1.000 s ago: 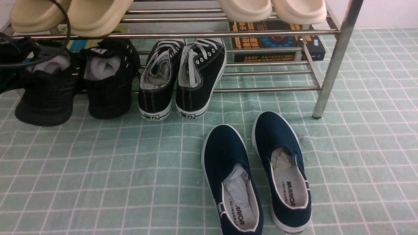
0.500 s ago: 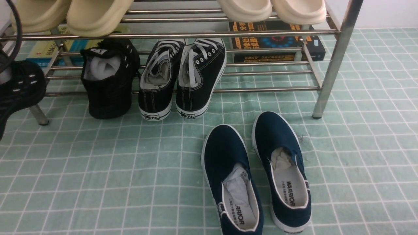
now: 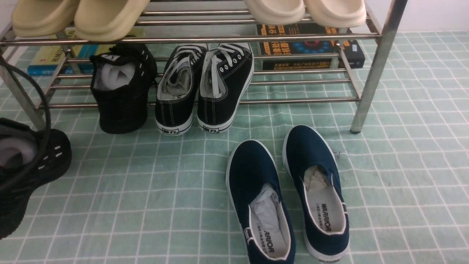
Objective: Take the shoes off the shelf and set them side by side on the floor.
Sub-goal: 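Set the held shoe down on the floor in front of the rack with the left gripper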
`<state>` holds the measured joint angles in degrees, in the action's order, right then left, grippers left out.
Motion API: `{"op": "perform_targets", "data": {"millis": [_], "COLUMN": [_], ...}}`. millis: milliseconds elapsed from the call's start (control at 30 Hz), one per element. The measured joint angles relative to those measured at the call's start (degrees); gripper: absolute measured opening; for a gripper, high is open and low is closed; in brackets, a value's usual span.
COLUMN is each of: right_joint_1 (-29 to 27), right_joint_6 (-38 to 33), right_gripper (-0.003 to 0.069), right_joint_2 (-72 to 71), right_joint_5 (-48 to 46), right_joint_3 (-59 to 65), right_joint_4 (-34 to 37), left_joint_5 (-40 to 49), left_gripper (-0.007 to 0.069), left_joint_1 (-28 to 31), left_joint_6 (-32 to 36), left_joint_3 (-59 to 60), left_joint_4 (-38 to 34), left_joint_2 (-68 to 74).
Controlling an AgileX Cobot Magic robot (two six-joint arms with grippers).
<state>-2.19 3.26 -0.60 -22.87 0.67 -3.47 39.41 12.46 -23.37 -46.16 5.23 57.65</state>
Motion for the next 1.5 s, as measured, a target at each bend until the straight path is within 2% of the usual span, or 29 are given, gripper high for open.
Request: {"op": "perform_targets", "data": {"millis": [467,867,1000,1233,1333,1433,1500], "right_joint_1": [0.0,0.0,0.0,0.0,0.0,0.0,0.0], "right_joint_6": [0.0,0.0,0.0,0.0,0.0,0.0,0.0], "right_gripper": [0.0239,0.0239,0.0239,0.0239,0.0239,0.0239,0.0239], "right_joint_2": [0.0,0.0,0.0,0.0,0.0,0.0,0.0], "right_joint_5": [0.0,0.0,0.0,0.0,0.0,0.0,0.0], "right_joint_3": [0.0,0.0,0.0,0.0,0.0,0.0,0.0], "right_joint_4": [0.0,0.0,0.0,0.0,0.0,0.0,0.0], "left_joint_5": [-6.1,-3.3,-0.4,5.2,8.7,12.7,14.8], "left_gripper": [0.0022,0.0040,0.0099,0.0358,0.0417,0.0434,0.0408], "left_joint_1": [0.0,0.0,0.0,0.0,0.0,0.0,0.0], "left_joint_6": [-0.4,0.4,2.6,3.7,3.7,3.8,4.0], "left_joint_3": [1.8,1.8,1.8,-0.1,-3.0,-7.9,-10.9], "left_joint_4": [0.6,3.1,4.6,5.6,5.6,5.6,4.7], "left_joint_2": [1.8,7.8,7.8,7.8,7.8,7.8,8.0]}}
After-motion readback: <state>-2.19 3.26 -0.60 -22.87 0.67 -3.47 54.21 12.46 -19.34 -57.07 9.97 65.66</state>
